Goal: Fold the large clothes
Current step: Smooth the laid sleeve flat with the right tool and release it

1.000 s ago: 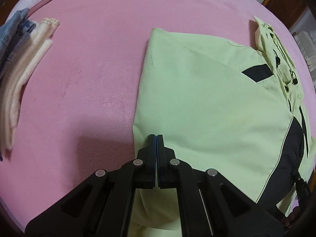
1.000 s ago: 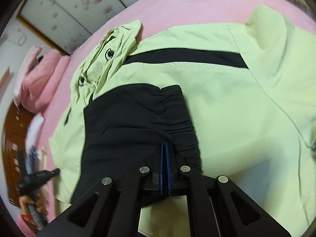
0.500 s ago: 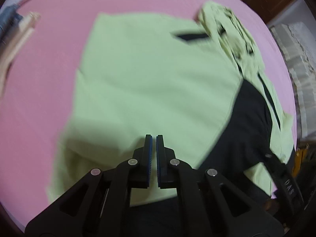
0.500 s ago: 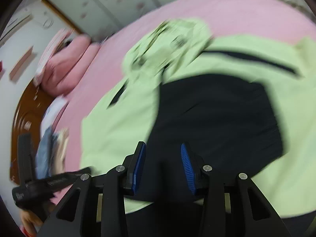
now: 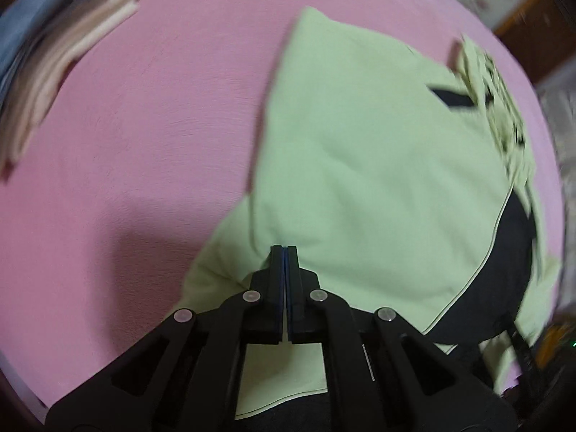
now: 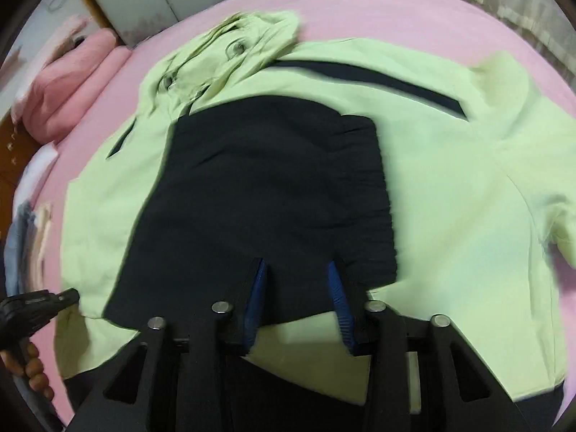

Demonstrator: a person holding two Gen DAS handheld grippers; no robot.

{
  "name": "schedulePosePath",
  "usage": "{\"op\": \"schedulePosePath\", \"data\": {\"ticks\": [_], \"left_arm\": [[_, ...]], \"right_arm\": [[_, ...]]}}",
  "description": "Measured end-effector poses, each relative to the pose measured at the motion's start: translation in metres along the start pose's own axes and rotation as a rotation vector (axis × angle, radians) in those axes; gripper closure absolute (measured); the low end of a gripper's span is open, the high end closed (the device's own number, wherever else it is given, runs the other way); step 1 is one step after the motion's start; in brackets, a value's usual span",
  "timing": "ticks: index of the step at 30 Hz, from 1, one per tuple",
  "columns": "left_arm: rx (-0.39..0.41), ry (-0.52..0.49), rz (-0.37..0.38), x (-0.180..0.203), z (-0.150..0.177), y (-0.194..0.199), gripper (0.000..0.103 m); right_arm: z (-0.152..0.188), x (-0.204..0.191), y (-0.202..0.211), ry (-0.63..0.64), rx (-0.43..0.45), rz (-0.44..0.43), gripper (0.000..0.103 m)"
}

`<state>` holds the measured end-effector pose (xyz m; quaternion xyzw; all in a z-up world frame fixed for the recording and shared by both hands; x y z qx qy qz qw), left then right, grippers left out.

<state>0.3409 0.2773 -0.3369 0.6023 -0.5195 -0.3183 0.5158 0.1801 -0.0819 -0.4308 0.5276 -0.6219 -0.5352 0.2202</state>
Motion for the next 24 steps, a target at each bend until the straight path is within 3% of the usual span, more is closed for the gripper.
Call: {"op": "schedulePosePath", "data": {"ticks": [2,5,8,12,14,18,21,22,23,24], "left_arm": [[0.023,0.023,-0.023,-0.005,0.001,0.005,0.102],[0.027,-0.005,-0.080,0.004,0.004,0.008,0.102],[0.002,-0.057,-0.121,0.032,0.000,0.000,0.102],[-0.028,-0.134,-0.162,0.047,0.011,0.016,0.102],[-0.024,-0.164,-0.145,0.041,0.026,0.035,0.102],[-0.007,-0.259,-0.154,0.052,0.040,0.056,0.099],[-0.032,-0.307,-0.144,0.072,0.044,0.058,0.072],[-0.040,-0.308,-0.136,0.074,0.052,0.064,0.053],[-0.047,-0.307,-0.130,0.076,0.058,0.068,0.041],[-0.054,-0.309,-0.122,0.078,0.063,0.071,0.039]], "right_arm": [[-0.007,0.012,0.004,-0.012,-0.027,-0.036,0.074],[-0.004,-0.005,0.004,0.137,-0.008,0.078,0.074],[0.006,-0.020,0.007,0.176,0.003,0.184,0.071],[0.023,-0.035,0.020,0.134,-0.026,0.197,0.067],[0.034,-0.041,0.033,0.122,-0.038,0.195,0.063],[0.055,-0.050,0.056,0.102,-0.055,0.201,0.041],[0.069,-0.058,0.071,0.107,-0.079,0.189,0.034],[0.071,-0.060,0.072,0.109,-0.085,0.191,0.029],[0.075,-0.063,0.075,0.107,-0.092,0.194,0.027],[0.078,-0.065,0.079,0.096,-0.098,0.192,0.023]]}}
Point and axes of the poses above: each gripper's, at about its wrist camera, not at the fingertips, and y roughly against the way its jaws point, x to its right, z to its underside, the point moved 1 cm from there along -y, roughly the way its jaws point, and after that the axes turned 11 degrees about -y, right-handed, at the moved point
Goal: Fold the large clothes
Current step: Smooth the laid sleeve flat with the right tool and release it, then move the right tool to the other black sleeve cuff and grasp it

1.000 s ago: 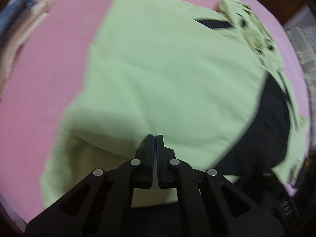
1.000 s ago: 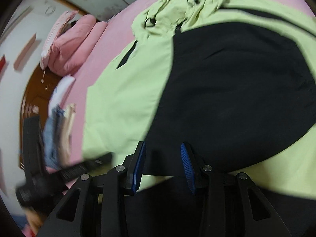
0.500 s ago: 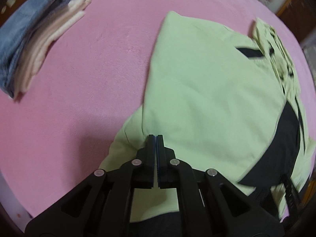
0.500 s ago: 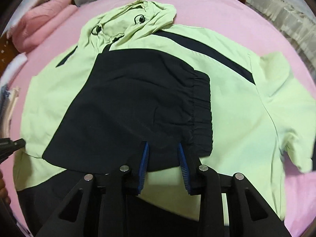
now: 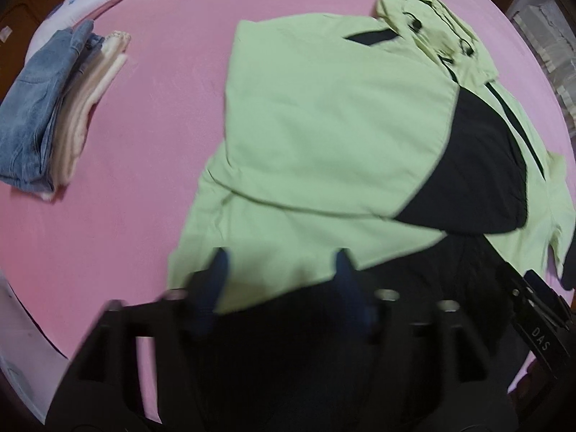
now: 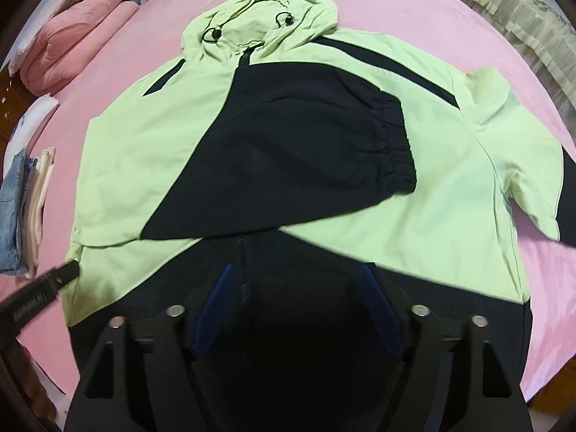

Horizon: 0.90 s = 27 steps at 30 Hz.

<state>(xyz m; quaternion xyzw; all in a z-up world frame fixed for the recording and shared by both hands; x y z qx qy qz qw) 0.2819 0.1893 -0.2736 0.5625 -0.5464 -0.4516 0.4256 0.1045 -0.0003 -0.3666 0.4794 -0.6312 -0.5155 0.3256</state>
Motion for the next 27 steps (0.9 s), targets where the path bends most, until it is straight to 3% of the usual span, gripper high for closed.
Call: {"op": "schedulePosePath", "data": {"ticks": [3,7,12,16,22,27], "left_arm": [[-0.008,-0.034,0.038,0.008,0.009,0.011,0.038],[-0.022,-0.106,0.035,0.018,0.015,0.030,0.030],[-0.004,-0.188,0.031,0.020,0.016,0.050,0.029],[0.014,-0.232,0.023,0.018,0.017,0.065,0.028],[-0.003,-0.255,0.048,0.016,0.020,0.070,0.028],[-0.023,-0.303,0.000,0.025,0.026,0.058,0.028]], "right_arm": [[0.006,-0.006,0.011,-0.037,0.000,-0.022,0.022],[0.011,-0.015,0.029,-0.034,0.008,-0.011,0.019],[0.014,-0.020,0.057,-0.041,0.039,0.000,0.010],[0.018,-0.022,0.072,-0.060,0.035,0.007,0.008],[0.028,-0.025,0.089,-0.088,0.038,0.021,0.006],[0.041,-0.024,0.086,-0.090,0.058,0.033,0.006]]}}
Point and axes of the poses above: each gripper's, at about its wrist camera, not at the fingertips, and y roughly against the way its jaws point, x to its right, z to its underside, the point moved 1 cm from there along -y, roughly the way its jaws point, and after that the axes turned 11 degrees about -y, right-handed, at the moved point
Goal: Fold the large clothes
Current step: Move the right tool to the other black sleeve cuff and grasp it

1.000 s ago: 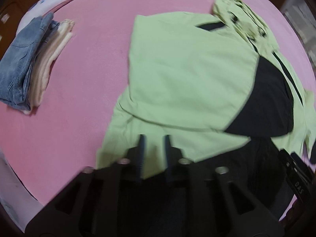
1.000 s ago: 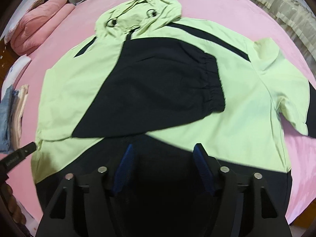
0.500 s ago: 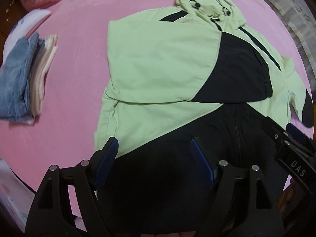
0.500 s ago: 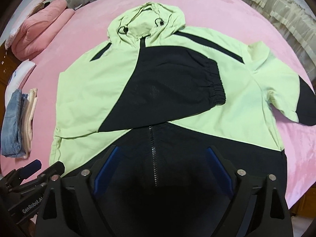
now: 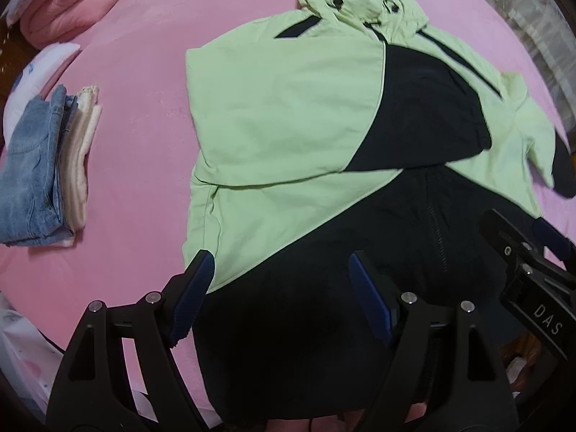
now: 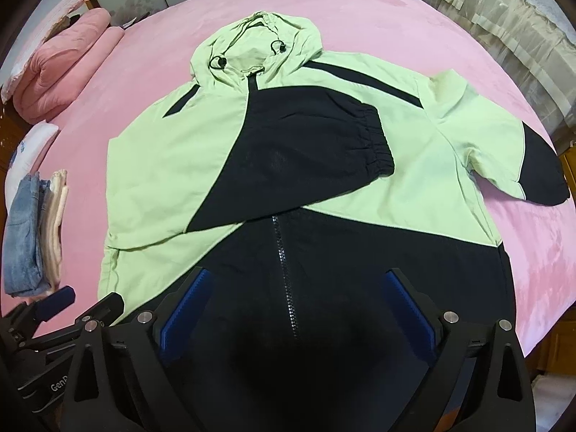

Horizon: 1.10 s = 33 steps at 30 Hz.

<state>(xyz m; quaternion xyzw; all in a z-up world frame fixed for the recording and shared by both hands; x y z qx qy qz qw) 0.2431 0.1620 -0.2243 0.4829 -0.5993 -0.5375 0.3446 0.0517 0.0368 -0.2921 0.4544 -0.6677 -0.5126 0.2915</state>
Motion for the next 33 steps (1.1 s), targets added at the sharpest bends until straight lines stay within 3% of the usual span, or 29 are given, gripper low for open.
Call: {"op": "schedulePosePath", "data": {"ticks": [8,11,20,24,33], "left_arm": [[-0.092,-0.115,-0.012,0.036,0.002,-0.020,0.028],[-0.109,-0.145,-0.001,0.053,0.004,-0.022,0.028],[-0.207,-0.199,-0.058,0.120,-0.001,-0.035,0.028],[-0.224,-0.208,-0.073,0.164,-0.009,-0.031,0.028],[-0.243,-0.232,-0.054,0.280,-0.055,-0.022,0.028]], "right_arm": [[0.021,0.028,-0.032,-0.102,-0.120,-0.027,0.006],[0.028,0.051,-0.044,-0.188,-0.179,-0.028,0.006],[0.035,0.125,-0.069,-0.224,-0.277,-0.024,0.006],[0.022,0.172,-0.077,-0.271,-0.345,-0.070,0.006],[-0.049,0.314,-0.079,-0.351,-0.367,-0.120,0.006]]}}
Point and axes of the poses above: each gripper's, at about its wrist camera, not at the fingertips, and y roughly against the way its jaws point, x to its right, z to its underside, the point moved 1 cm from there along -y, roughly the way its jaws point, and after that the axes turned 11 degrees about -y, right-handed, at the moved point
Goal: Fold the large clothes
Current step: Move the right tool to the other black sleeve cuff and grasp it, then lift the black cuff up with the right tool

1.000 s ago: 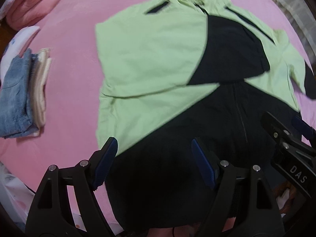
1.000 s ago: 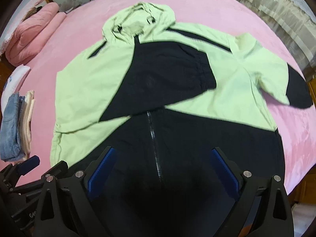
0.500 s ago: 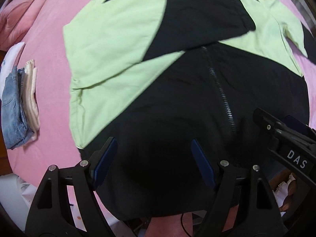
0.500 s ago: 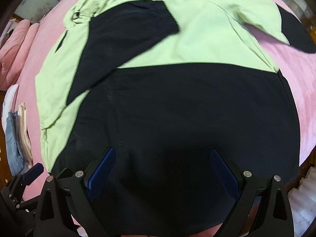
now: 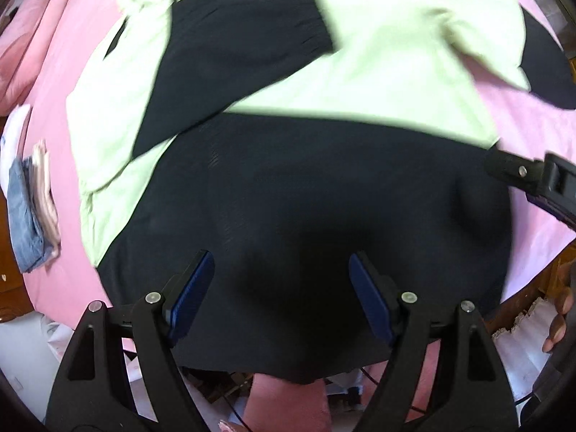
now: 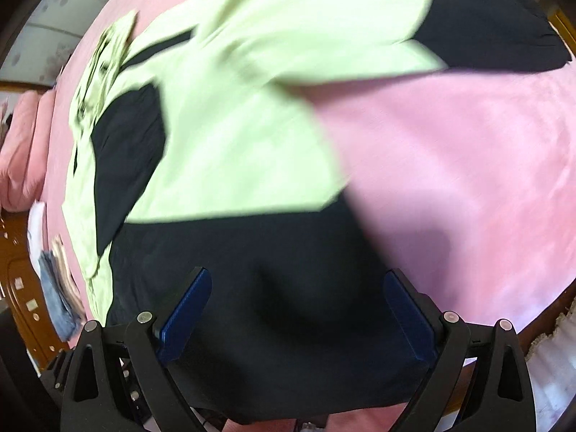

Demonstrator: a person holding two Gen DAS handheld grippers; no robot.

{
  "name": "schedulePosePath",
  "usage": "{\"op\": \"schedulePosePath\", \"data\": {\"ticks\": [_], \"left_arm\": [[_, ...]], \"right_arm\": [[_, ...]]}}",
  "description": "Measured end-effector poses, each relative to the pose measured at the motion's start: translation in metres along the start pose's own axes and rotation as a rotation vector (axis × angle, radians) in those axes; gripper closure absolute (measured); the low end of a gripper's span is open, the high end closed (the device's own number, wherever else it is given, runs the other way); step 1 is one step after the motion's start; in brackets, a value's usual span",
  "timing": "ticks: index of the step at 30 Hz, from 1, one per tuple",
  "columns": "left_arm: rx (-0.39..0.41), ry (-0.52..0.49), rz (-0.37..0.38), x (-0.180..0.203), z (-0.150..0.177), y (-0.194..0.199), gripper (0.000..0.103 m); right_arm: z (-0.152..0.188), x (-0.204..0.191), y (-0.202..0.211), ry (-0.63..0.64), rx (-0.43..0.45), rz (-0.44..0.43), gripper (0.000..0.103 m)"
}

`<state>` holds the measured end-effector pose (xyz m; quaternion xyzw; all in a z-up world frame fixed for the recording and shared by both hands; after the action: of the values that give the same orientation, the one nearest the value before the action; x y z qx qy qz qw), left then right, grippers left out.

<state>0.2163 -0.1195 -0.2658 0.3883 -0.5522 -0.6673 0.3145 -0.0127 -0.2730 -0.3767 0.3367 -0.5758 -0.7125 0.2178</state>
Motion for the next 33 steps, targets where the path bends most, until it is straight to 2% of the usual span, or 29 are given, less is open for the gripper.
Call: {"op": "schedulePosePath", "data": {"ticks": [8,13,18,21,23,25,26,29,30,31,33], "left_arm": [[0.083,-0.062,0.036,0.090,-0.090,0.033,0.028],[0.102,-0.122,-0.033,0.129,-0.137,0.043,0.028],[0.107,-0.121,-0.014,0.153,-0.168,0.049,0.028],[0.111,-0.138,-0.006,0.166,-0.181,0.048,0.028],[0.118,-0.153,-0.006,0.176,-0.190,0.045,0.028],[0.120,-0.165,-0.001,0.185,-0.199,0.043,0.028],[0.118,-0.169,0.002,0.188,-0.202,0.040,0.028],[0.113,-0.177,0.017,0.197,-0.210,0.038,0.028],[0.115,-0.175,0.023,0.199,-0.212,0.037,0.028],[0.117,-0.173,0.027,0.199,-0.212,0.037,0.028],[0.119,-0.168,0.039,0.199,-0.211,0.038,0.028]], "right_arm": [[-0.090,0.108,0.034,-0.120,-0.003,-0.019,0.006],[-0.139,0.169,0.041,-0.228,0.037,-0.047,0.006],[-0.190,0.224,0.051,-0.324,0.133,-0.087,0.006],[-0.226,0.259,0.063,-0.385,0.237,-0.133,0.009],[-0.246,0.284,0.065,-0.455,0.324,-0.197,0.024],[-0.260,0.307,0.064,-0.538,0.393,-0.260,0.049],[-0.265,0.317,0.063,-0.568,0.411,-0.296,0.053],[-0.268,0.340,0.058,-0.669,0.457,-0.417,0.076],[-0.268,0.347,0.056,-0.700,0.472,-0.452,0.091],[-0.267,0.353,0.053,-0.726,0.491,-0.488,0.096],[-0.263,0.359,0.044,-0.779,0.519,-0.539,0.099]]}}
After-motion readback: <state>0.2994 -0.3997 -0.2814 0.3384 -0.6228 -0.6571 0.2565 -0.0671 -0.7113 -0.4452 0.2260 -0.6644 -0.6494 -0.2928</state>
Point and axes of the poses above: each gripper's, at about its wrist camera, not at the fingertips, and y roughly against the way its jaws point, x to its right, z to its underside, the point moved 1 cm from there along -y, roughly the way its jaws point, and after that the axes turned 11 degrees about -y, right-handed, at the moved point
